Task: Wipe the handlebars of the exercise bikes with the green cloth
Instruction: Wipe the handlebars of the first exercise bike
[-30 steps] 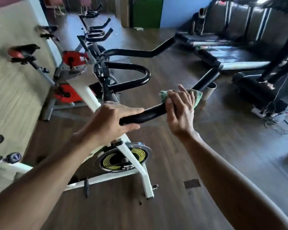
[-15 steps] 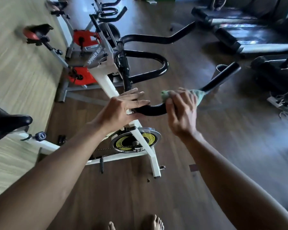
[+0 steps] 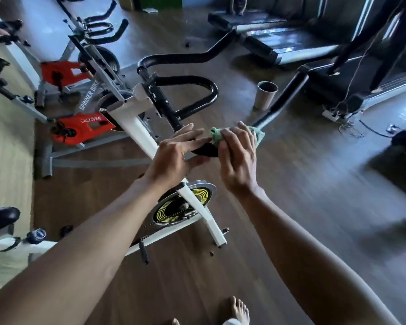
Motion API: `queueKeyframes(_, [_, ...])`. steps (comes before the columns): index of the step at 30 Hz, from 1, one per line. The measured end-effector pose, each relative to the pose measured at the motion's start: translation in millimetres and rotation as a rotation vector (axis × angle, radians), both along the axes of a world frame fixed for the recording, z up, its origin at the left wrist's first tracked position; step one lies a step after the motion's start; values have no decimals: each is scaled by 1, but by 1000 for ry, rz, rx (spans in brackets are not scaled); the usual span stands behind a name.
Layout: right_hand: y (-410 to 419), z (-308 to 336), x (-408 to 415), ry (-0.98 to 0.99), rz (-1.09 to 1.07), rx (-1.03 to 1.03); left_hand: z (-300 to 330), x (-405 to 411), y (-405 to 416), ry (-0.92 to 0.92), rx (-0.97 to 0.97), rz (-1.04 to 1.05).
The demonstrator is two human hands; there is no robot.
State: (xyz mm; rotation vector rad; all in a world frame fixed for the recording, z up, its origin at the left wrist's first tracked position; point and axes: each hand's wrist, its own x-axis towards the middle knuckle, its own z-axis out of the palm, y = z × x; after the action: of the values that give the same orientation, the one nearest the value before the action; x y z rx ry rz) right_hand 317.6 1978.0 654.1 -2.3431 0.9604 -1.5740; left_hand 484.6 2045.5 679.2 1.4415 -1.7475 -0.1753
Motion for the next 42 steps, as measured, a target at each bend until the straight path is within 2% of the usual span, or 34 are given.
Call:
queueKeyframes(5, [1,7,-8,57,10,-49,7,9,0,-17,-1,-29])
queueKeyframes(10, [6,11,3,-28,-84,-13,13,18,-1,-23,17,-46])
queueKeyframes(13, [28,0,14,27,-74,-52,14,28,-3,-4,56,-51])
queueKeyframes(16, [16,7,5,69,-63,-32,13,29,-3,-6,61,-63])
queueKeyframes(21, [5,14,5,-42,-117,9,8,24,-2,-19,53,-49])
queueKeyframes(26, [18,2,10,48,-48,-6,7,23,-3,-60,30,-112])
queueKeyframes(30, [-22,13,-14,-123,-130,92,8,15,-2,-59,-21,-87])
queueKeyframes(33, [-21,5,-7,-244,-146,140,1,14,-3,-68,-91,-78])
queueKeyframes(37, [8,-23,17,-325,-51,-1,-15,5,-8,-49,-240,-78])
queueKeyframes(39, [-7,-31,17,-364,-14,-114,-21,3,-11,-61,-312,-80])
queueKeyframes(42, [-48,-34,11,-549,-51,-107,-31,3,-18,-117,-391,-51])
